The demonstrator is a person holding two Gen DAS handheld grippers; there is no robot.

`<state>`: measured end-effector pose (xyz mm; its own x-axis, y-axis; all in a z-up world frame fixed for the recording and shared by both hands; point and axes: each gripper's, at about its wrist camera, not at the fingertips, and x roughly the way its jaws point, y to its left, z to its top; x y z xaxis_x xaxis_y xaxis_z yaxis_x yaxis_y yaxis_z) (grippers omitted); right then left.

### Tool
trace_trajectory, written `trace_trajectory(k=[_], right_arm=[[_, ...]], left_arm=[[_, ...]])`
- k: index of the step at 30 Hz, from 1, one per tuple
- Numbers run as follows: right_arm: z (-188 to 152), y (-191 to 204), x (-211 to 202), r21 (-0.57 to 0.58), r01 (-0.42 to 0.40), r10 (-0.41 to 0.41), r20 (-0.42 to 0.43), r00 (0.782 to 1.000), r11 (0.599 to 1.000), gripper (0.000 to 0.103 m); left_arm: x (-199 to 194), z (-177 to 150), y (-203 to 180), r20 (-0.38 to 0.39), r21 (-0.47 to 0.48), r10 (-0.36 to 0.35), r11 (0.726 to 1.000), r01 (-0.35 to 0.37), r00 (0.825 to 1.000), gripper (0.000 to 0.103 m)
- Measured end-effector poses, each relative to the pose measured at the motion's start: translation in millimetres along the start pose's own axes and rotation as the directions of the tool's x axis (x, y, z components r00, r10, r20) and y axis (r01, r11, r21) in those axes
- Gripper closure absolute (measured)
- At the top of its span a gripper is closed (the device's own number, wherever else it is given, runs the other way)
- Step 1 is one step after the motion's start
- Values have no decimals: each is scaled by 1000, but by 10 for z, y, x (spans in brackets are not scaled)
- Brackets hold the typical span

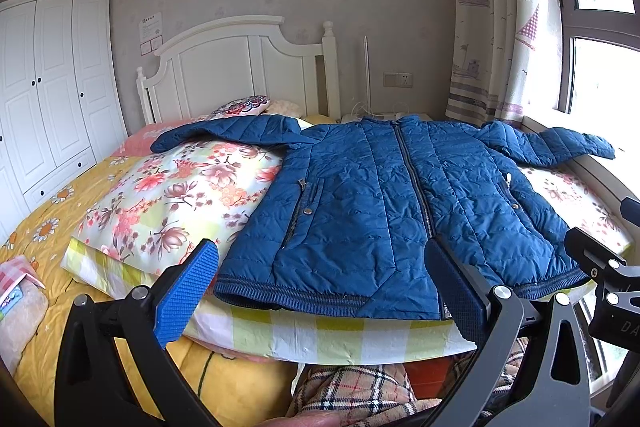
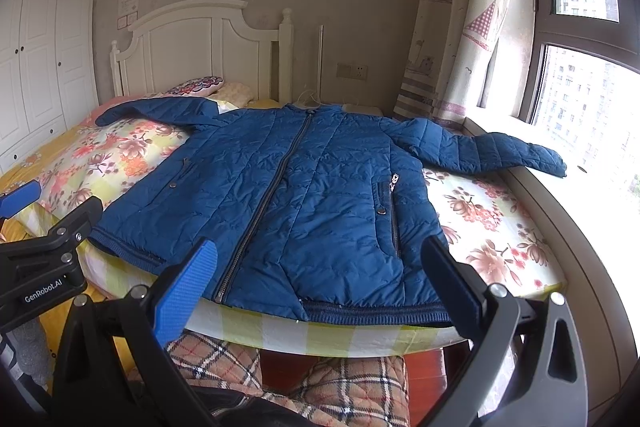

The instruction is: Fold large clothes

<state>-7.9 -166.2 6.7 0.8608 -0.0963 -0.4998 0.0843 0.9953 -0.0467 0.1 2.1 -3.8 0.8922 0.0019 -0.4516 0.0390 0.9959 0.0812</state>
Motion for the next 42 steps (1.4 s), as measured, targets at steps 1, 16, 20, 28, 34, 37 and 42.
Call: trace_trajectory(k=[1,16,20,28,34,37,42], right_arm=[[-1,2,2,0,0,0,0,1000,1000,2],[0,-7,12,1,-1,1,-3,1000,1000,2],[1,-6,14,-1,-1,1,-3,1000,1000,2],[3,-11,13,-1,-2,2,-3,1000,1000,2],[2,-11,15,0,-1,1,-3,1000,1000,2],[-2,-11,18,0,-2,2,-4,1000,1000,2],[-1,-15,15,0,-2,2,-4,1000,1000,2]], left_arm=[[-1,1,-1,0,0,1,1000,-1,1000,4],[3,4,2,-2,-1,0,1000,0,1000,4],[3,6,3,-2,-1,0,1000,0,1000,4],[0,-65,63,3,-1,2,1000,-2,1000,4],[0,-62,65,3,-1,2,1000,-2,1000,4],[0,-61,65,3,-1,2,1000,-2,1000,4],[-2,-72,73,4,-1,2,1000,-2,1000,4]])
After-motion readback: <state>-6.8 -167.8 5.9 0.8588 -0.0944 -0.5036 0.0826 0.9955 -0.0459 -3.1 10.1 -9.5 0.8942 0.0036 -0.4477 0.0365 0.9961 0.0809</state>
